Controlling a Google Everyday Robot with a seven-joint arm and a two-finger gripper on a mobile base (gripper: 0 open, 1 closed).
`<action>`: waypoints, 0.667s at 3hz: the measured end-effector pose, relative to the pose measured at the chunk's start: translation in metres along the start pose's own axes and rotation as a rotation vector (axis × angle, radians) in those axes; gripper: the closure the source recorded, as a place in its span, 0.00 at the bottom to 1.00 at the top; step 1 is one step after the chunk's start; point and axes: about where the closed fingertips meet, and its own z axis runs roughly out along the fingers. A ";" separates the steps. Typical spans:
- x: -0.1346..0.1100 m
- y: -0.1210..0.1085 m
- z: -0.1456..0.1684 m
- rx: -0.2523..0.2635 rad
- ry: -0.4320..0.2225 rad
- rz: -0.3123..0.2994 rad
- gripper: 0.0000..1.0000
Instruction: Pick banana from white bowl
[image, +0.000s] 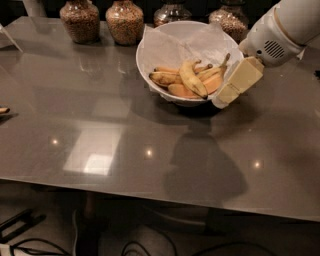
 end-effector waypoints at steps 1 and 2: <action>0.000 0.000 0.000 0.000 0.000 0.000 0.00; -0.022 0.000 0.016 0.029 -0.032 0.028 0.00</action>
Offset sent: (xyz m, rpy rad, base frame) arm 0.0373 0.0649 -0.0041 0.0852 -0.0756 -0.1022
